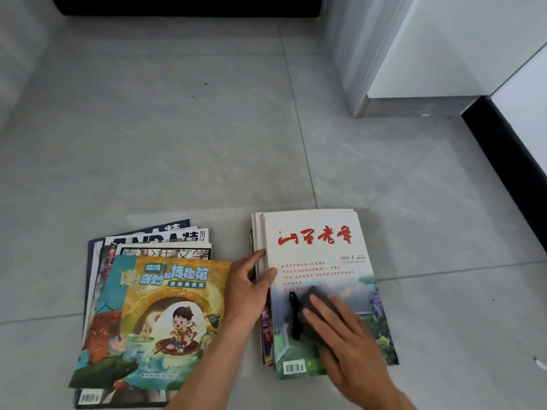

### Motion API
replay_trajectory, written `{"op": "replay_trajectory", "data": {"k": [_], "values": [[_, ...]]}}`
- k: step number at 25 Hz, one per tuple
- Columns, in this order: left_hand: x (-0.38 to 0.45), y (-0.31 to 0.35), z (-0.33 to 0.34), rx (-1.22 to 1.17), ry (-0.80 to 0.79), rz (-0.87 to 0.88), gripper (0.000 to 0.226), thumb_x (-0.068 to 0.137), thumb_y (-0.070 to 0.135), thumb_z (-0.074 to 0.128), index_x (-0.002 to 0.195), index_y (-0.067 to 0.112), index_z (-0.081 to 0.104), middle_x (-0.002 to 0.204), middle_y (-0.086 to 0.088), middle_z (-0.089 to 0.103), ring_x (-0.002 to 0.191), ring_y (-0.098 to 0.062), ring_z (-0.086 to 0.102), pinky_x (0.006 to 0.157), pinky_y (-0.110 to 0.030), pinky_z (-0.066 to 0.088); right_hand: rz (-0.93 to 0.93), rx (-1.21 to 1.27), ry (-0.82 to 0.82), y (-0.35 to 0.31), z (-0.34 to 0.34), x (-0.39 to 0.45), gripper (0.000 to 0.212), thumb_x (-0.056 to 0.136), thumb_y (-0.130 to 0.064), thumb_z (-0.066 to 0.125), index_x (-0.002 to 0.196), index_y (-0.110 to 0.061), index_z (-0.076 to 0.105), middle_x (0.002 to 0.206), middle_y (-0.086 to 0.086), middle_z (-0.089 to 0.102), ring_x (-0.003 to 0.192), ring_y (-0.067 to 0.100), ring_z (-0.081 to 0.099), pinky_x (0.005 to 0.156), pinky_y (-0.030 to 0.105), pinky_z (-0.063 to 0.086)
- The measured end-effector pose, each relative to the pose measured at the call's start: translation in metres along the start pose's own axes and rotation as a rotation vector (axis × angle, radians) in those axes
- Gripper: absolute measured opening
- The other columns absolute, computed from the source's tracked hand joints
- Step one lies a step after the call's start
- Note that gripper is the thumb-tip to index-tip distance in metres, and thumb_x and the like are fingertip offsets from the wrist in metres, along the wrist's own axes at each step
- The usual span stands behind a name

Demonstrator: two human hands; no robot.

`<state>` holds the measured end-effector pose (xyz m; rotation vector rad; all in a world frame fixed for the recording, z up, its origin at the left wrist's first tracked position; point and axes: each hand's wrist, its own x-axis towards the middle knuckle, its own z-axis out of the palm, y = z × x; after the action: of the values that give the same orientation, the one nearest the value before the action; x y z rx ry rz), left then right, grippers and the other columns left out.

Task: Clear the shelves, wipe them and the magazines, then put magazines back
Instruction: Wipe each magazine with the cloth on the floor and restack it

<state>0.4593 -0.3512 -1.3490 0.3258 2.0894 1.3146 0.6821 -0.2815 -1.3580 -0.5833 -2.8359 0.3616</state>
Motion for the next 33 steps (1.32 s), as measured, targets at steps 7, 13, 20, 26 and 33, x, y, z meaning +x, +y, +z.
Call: {"op": "replay_trajectory", "data": {"k": [7,13,20,26,33], "values": [[0.001,-0.008,0.002,0.027,0.022,0.054,0.039,0.085,0.016,0.074,0.121,0.030,0.066,0.116,0.008,0.058,0.107,-0.003,0.057,0.097,-0.020,0.042,0.377,0.049,0.070,-0.024,0.019,0.136,0.061,0.089,-0.018,0.052,0.149,-0.019,0.043,0.162,0.004,0.030,0.148,0.032,0.026,0.116,0.052,0.034],[0.002,-0.011,0.000,0.059,0.013,0.065,0.035,0.086,0.019,0.074,0.120,0.026,0.068,0.114,0.005,0.060,0.105,-0.008,0.059,0.096,-0.025,0.048,0.051,0.077,-0.027,0.036,0.014,0.155,0.058,0.090,-0.023,0.042,0.148,-0.026,0.046,0.159,-0.004,0.036,0.145,0.028,0.034,0.115,0.048,0.037],[-0.003,-0.004,0.000,0.034,0.012,0.031,0.042,0.088,0.021,0.072,0.127,0.031,0.061,0.121,0.006,0.054,0.111,-0.009,0.053,0.100,-0.025,0.043,0.615,0.209,0.154,0.069,0.000,0.080,0.057,0.094,-0.016,0.044,0.151,-0.020,0.043,0.159,0.000,0.036,0.144,0.024,0.036,0.115,0.043,0.037],[-0.003,-0.006,0.001,0.064,0.015,0.045,0.044,0.087,0.021,0.072,0.130,0.029,0.061,0.121,0.005,0.056,0.112,-0.008,0.052,0.101,-0.024,0.041,0.507,0.019,0.061,0.014,-0.016,-0.045,0.057,0.091,-0.022,0.041,0.147,-0.018,0.047,0.160,0.001,0.035,0.145,0.030,0.035,0.112,0.042,0.034],[-0.004,-0.003,0.001,0.080,-0.002,0.033,0.045,0.088,0.022,0.072,0.131,0.027,0.060,0.123,0.005,0.057,0.112,-0.010,0.055,0.102,-0.027,0.044,0.488,-0.002,0.048,0.030,-0.001,0.107,0.054,0.091,-0.018,0.050,0.146,-0.017,0.048,0.157,0.007,0.038,0.139,0.038,0.039,0.108,0.054,0.042]]}}
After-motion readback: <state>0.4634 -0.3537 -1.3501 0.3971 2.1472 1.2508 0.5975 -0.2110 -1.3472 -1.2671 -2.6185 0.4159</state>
